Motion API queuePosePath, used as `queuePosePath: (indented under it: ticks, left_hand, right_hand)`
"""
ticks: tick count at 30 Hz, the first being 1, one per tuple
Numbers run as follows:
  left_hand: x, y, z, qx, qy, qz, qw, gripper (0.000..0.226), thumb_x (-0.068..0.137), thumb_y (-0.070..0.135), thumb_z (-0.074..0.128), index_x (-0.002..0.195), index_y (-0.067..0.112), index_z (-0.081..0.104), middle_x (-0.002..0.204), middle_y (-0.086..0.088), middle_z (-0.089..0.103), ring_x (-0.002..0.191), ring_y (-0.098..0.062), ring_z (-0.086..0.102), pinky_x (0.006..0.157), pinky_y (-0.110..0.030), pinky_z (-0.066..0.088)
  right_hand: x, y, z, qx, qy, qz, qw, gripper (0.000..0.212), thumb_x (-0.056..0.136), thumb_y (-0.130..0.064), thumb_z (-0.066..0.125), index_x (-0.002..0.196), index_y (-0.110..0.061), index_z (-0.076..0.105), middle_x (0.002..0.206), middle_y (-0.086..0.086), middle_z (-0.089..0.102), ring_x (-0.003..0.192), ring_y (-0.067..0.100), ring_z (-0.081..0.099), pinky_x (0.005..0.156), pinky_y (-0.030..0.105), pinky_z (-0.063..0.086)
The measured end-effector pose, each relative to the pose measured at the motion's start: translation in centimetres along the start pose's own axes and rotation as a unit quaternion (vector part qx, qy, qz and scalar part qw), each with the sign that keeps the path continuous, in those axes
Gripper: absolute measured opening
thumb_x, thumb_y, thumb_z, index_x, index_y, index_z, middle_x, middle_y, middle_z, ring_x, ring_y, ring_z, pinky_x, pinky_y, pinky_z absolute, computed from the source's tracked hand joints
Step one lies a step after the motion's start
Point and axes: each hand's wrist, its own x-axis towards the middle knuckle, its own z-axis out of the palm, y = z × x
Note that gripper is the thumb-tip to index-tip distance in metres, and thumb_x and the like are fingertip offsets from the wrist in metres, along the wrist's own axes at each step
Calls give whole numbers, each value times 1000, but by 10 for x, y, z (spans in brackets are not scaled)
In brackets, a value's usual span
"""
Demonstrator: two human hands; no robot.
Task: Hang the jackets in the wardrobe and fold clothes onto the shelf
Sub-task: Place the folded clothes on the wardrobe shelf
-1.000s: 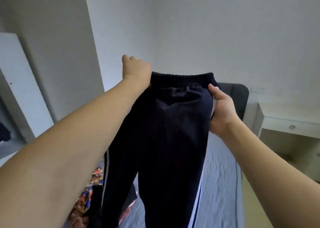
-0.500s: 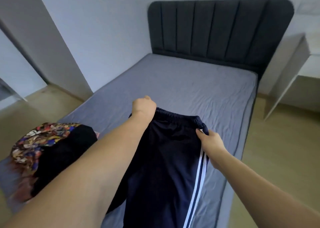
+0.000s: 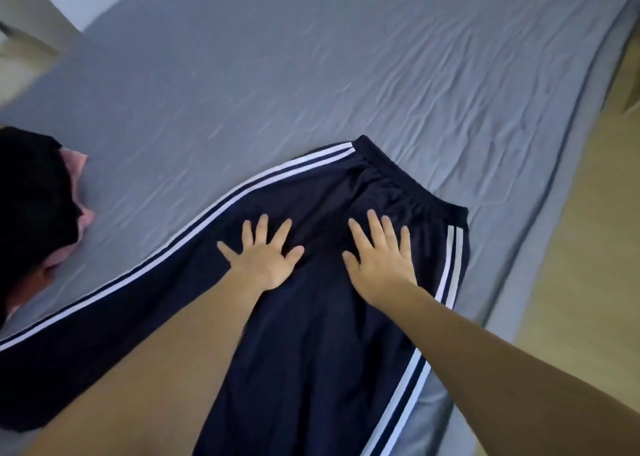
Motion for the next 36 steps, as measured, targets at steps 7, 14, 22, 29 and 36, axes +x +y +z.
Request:
queuePosePath:
  ticks: [7,14,22,29,36]
  left_hand:
    - [38,-11,86,-18,158,-4,987,70,84,78,6,143,56,-25,158,5,-29,145,-28,-28,101,-79,-7]
    - [43,-15,88,6,199,17,980,74,87,69,20,152,46,-6,163,-4,-14,148,-32,-19,104,-80,-1]
    - [43,-19,90,-26,207,34,977,71,87,72,19,149,52,-9,162,1,-16,148,-27,-22,107,-75,-10]
    - [85,-64,70,-131,376,-155,904,69,91,64,14,154,35,13,163,-9,8,150,-30,-3,113,-66,-10]
    - [87,-79,49,-32,456,-183,871,42,88,29,45,113,-3,55,107,-24,58,101,-41,51,94,-54,39]
  right_hand:
    - [73,64,62,-80,81,-33,993,67,96,-57,18,155,-30,6,163,9,4,150,24,1,120,48,-5]
    - [76,64,60,-59,88,-48,993,66,93,-49,28,153,-22,24,159,13,20,149,28,10,120,50,0]
    - [73,62,59,-51,114,-69,990,64,92,-46,32,149,-18,35,153,14,32,145,31,21,119,51,5]
    - [169,36,28,80,254,-89,960,70,91,-54,45,146,-14,32,149,14,31,136,33,27,115,48,9]
    - [222,35,33,173,185,-7,967,92,77,-57,55,152,-18,19,151,9,39,140,30,31,114,46,15]
